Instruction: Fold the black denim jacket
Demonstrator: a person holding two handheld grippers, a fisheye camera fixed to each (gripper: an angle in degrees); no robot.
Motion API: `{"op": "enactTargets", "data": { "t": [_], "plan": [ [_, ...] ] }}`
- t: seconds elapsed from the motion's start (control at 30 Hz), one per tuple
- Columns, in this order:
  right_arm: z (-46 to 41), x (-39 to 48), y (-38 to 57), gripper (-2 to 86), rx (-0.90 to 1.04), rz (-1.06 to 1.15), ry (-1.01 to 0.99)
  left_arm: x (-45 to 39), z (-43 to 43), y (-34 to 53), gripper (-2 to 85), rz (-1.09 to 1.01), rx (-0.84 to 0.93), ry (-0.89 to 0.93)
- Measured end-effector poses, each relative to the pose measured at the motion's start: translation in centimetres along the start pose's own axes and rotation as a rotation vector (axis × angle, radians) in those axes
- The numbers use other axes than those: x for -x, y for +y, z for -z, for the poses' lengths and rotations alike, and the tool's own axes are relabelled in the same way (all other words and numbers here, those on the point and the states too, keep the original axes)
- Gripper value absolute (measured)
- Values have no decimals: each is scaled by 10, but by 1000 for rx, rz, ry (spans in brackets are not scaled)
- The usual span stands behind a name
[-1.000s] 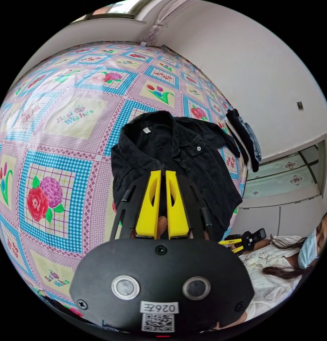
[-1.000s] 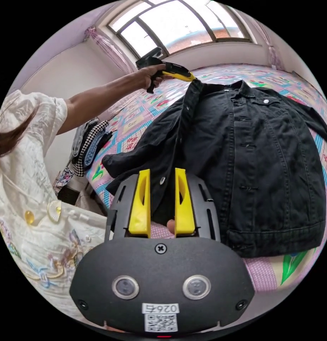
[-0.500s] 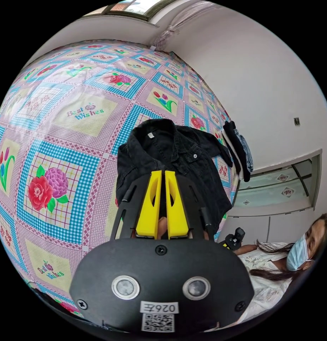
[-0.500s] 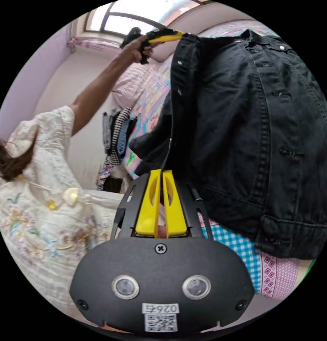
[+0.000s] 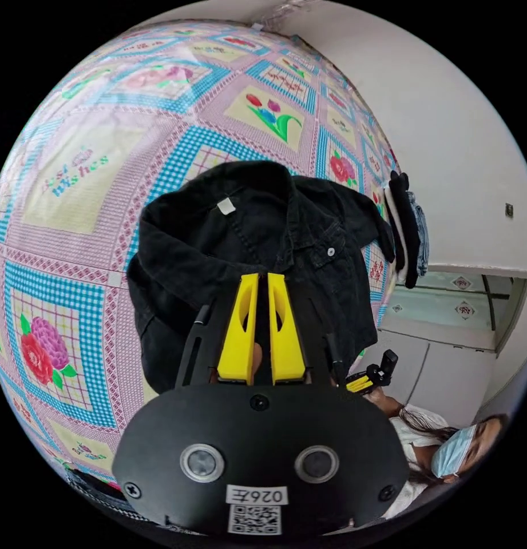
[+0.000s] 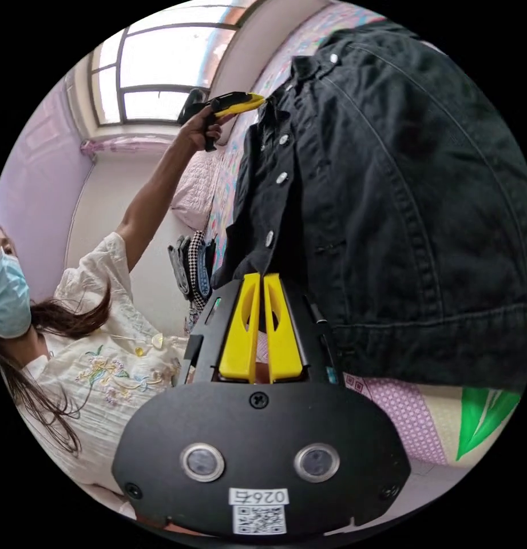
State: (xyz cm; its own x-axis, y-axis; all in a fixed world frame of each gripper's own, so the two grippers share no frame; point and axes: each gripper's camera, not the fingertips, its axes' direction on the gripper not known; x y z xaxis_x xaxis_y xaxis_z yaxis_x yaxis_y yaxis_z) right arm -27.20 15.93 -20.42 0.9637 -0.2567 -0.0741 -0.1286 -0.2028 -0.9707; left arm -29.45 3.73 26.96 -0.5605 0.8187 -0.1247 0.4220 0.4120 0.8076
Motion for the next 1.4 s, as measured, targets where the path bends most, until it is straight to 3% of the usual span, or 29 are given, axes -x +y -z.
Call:
{"op": "enactTargets", "data": {
  "t": [0.17,0.3,0.37,0.57,0.73,0.9,1.13,1.23,1.37,1.4],
  "plan": [
    [19,-20,14,-9,-74,-84,-68,-2,-8,-14,38,-51,-8,191],
    [30,-24,16,-2,-77,-96,-59,14,19,1,4,-54,-220,528],
    [36,-23,16,20,-63,-93,-24,17,25,19,-5,-66,-288,588],
    [39,-19,12,55,-50,-72,-32,-6,-9,99,-9,-108,-224,399],
    [20,-7,0,29,36,-31,34,-50,-53,170,-7,-99,-243,-34],
    [13,8,-2,19,71,19,85,-89,-85,154,20,-117,-195,-326],
    [25,8,7,20,36,0,30,-128,-116,78,103,-93,-188,-381],
    [29,9,13,2,11,-4,15,-130,-133,55,148,-57,-153,-295],
    [27,8,19,-14,5,-11,-3,-139,-148,44,72,-64,-128,-274],
    [26,8,19,-14,7,-11,-4,-144,-151,42,28,-56,-118,-348]
  ]
}}
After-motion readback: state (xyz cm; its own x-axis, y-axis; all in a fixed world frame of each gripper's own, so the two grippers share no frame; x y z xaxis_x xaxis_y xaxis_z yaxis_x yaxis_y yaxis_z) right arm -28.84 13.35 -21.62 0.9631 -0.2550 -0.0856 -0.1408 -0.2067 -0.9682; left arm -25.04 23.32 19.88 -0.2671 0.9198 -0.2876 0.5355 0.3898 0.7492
